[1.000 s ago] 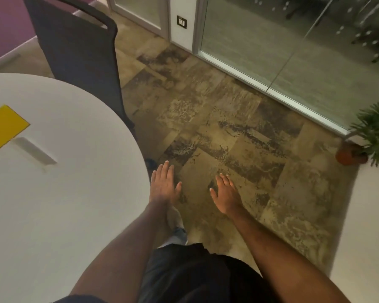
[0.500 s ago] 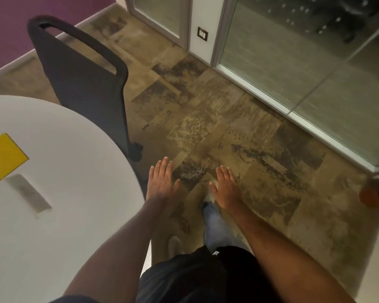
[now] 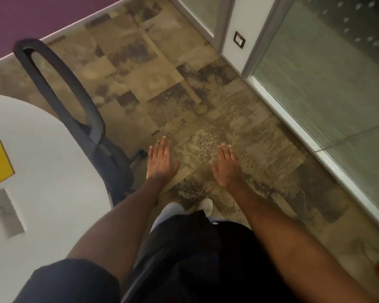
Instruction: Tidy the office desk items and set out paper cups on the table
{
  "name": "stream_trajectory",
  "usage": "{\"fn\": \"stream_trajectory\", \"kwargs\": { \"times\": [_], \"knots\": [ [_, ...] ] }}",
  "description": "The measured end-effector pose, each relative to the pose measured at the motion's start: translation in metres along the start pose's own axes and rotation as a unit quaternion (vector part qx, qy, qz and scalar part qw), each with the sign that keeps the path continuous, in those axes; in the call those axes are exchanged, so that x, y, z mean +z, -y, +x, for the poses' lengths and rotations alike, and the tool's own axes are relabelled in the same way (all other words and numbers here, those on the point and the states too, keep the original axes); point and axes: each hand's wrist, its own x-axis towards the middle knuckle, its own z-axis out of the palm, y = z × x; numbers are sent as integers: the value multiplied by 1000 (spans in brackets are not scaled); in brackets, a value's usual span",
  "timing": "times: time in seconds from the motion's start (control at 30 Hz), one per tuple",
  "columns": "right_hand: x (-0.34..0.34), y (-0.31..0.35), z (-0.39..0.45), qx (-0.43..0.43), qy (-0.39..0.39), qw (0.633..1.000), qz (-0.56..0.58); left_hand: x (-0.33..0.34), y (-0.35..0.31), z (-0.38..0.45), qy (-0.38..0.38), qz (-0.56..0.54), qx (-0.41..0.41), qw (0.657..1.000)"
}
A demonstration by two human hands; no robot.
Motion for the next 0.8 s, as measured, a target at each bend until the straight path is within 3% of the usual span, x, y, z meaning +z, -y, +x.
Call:
{"fn": "stream_trajectory", "kwargs": {
  "times": [0.43, 0.8],
  "knots": [
    [-108, 33, 245, -78, -1, 996, -43, -72, 12, 213, -23, -49, -95, 994],
    [-200, 161, 464, -158, -1, 985, -69, -166, 105, 382, -79, -89, -176, 977]
  ]
}}
